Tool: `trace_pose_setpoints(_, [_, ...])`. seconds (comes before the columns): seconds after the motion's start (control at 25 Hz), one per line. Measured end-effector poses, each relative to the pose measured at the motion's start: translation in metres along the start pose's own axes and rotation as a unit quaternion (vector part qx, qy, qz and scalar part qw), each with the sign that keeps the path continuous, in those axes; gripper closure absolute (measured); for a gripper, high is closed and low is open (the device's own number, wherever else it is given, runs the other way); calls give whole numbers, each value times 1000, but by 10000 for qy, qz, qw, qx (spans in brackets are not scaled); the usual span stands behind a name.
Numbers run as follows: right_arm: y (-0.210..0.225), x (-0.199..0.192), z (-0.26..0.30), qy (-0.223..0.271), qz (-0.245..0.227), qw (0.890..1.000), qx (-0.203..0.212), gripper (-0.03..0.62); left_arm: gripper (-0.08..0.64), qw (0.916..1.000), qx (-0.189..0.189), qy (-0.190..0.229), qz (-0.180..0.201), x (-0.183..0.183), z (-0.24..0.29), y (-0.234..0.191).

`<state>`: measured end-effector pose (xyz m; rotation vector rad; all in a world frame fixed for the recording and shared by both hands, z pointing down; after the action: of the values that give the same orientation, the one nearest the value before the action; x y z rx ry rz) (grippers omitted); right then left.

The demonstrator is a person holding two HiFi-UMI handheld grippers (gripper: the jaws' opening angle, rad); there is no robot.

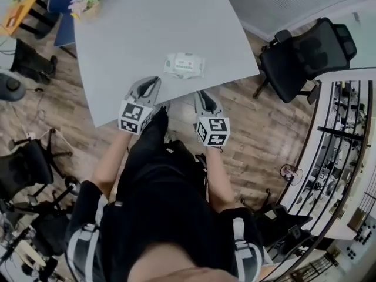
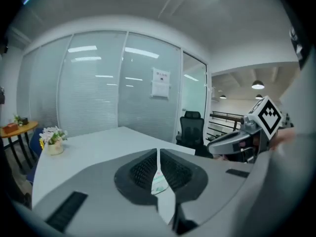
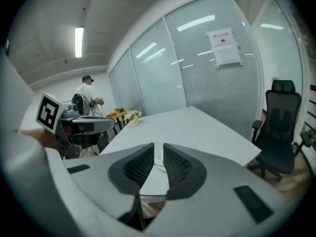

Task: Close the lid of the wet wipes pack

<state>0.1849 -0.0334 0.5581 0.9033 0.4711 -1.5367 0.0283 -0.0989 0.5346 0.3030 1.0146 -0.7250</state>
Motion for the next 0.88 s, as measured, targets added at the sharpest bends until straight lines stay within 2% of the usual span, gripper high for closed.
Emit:
trace_pose_setpoints(0.2, [-17, 13, -71, 785, 243, 9965, -133, 530, 522, 9971, 429, 633, 17, 18, -76, 32])
trace_pose_setpoints(0.4, [-40, 16, -118, 1204, 359, 9917, -284, 545, 522, 9918, 672, 1085, -71, 21, -131, 49])
trace_pose_setpoints(0.68, [-75, 20, -142, 1451, 373, 9879, -410, 553, 522, 9889, 572, 1356, -205, 22, -167, 53])
trace_pose_setpoints(0.88, [-97, 17, -149, 1483, 408, 9869, -476, 555, 522, 9894, 462, 1352, -266, 16, -181, 47])
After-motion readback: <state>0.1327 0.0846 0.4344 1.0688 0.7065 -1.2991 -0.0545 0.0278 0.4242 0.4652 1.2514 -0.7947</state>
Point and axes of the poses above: the fingertips, and each gripper's own axes: z forward along the fingers, y to its right, x out of its top, the point moved 2 cm from there along -z, backward along the fingers, and after that the axes turned 10 degrees about -y, right-handed, at the moved point
